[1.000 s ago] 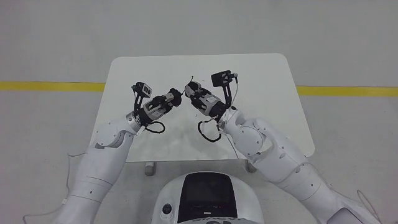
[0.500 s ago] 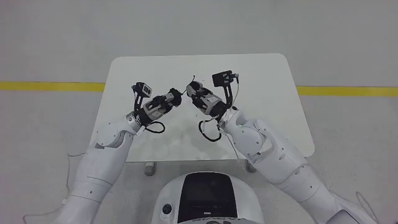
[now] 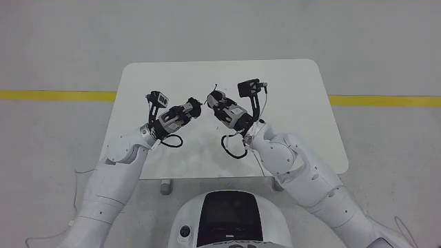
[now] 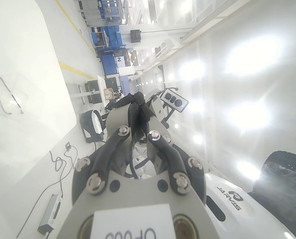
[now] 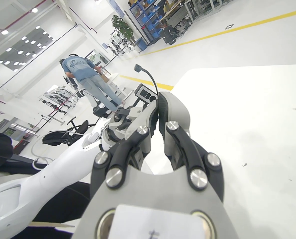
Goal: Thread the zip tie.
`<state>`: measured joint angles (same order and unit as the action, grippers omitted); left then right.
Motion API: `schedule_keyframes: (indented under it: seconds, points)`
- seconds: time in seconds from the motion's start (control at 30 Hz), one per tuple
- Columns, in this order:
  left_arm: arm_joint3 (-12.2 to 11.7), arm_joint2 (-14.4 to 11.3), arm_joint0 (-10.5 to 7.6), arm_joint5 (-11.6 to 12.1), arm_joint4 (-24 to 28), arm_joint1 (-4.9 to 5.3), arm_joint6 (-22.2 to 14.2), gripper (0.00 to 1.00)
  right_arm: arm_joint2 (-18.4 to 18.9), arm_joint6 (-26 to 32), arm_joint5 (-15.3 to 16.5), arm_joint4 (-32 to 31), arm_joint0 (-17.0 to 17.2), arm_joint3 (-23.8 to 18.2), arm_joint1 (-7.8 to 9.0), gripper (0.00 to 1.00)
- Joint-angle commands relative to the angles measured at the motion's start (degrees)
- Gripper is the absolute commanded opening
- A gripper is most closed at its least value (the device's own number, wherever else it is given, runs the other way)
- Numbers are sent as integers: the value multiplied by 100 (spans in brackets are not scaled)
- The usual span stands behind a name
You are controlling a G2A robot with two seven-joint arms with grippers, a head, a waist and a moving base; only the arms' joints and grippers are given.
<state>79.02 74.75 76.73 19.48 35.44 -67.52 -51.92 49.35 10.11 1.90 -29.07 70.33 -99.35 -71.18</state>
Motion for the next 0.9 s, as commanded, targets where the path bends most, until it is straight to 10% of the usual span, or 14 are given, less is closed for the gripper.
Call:
schedule_keyframes:
  seconds: [0.0, 0.37, 0.87]
  points:
    - [0, 0, 0, 0, 0, 0, 0, 0, 11, 1, 19, 20, 10, 3, -12, 0]
    - [89, 19, 25, 0, -541, 3, 461, 0, 42, -72, 21, -30, 41, -4, -20, 0]
    - [650, 113, 380, 0, -1528, -254, 1326, 0, -144, -406, -932, -1017, 115, -167, -168, 0]
